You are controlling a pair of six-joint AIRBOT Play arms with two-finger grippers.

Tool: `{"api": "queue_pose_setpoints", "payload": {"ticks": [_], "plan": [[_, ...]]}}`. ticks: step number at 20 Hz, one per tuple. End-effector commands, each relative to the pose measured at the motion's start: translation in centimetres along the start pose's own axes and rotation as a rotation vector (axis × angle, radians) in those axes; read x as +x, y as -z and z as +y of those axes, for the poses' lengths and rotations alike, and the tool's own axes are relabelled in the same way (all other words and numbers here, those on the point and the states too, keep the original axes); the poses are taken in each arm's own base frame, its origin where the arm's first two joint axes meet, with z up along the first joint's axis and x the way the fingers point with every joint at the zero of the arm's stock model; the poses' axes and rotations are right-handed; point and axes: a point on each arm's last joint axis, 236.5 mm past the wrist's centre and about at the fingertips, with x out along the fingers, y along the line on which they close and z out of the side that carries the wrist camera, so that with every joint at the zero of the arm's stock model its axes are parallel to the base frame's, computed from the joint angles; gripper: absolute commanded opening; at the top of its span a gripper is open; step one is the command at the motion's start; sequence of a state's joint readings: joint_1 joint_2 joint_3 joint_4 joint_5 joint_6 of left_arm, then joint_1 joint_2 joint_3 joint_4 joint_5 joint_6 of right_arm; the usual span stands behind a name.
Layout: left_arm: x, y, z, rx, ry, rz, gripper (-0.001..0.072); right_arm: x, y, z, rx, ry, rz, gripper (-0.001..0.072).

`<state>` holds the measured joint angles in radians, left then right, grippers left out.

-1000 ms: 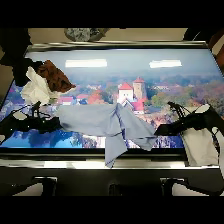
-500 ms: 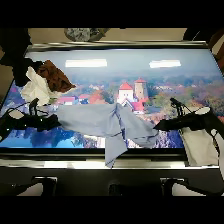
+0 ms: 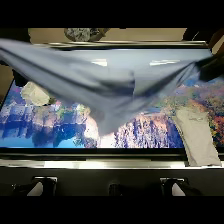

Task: Fold the shirts.

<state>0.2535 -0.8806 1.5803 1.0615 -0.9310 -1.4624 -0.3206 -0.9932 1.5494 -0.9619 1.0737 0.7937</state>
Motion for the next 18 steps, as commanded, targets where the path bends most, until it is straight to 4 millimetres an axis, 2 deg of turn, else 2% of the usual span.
{"api": "queue_pose_setpoints", "payload": {"ticks": [1, 3, 4, 6, 9, 11, 13, 15, 16, 18], "plan": [[-11.6, -10.7, -5.0, 0.033, -0.002, -0.347, 0.0028, -14.3, -10.7, -2.3, -0.114, 0.367, -0.271, 0.0044], [-14.1, -10.8, -6.4, 0.05, 0.012, -0.376, 0.0028, -18.0, -11.4, -1.0, -0.137, 0.412, -0.307, 0.0044], [-14.7, -10.5, -6.5, 0.06, 0.007, -0.368, 0.0028, -18.8, -11.4, -0.5, -0.145, 0.418, -0.309, 0.0044], [-14.7, -9.1, -5.8, 0.081, -0.035, -0.309, 0.0028, -19.1, -10.7, -0.1, -0.149, 0.411, -0.282, 0.0044], [-12.8, -4.5, -2.8, 0.091, -0.131, -0.114, 0.0029, -17.6, -8.7, 0.4, -0.135, 0.36, -0.194, 0.0044], [-10.6, 0.4, -0.9, 0.072, -0.153, 0.06, 0.0029, -14.8, -5.3, 0.7, -0.124, 0.277, -0.042, 0.0045], [-7.9, 7.0, 1.4, 0.025, -0.164, 0.255, 0.0029, -10.4, 0.6, 1.6, -0.107, 0.11, 0.199, 0.0044], [-5.1, 14.9, 3.5, -0.015, -0.149, 0.45, 0.0028, -4.5, 6.0, 2.1, -0.028, -0.061, 0.358, 0.0043], [-3.7, 19.2, 4.6, -0.042, -0.147, 0.54, 0.0029, -1.3, 8.3, 2.4, 0.013, -0.135, 0.391, 0.0043], [-0.9, 26.6, 6.4, -0.095, -0.146, 0.632, 0.003, 5.8, 12.9, 2.6, 0.15, -0.238, 0.418, 0.0043]]}}
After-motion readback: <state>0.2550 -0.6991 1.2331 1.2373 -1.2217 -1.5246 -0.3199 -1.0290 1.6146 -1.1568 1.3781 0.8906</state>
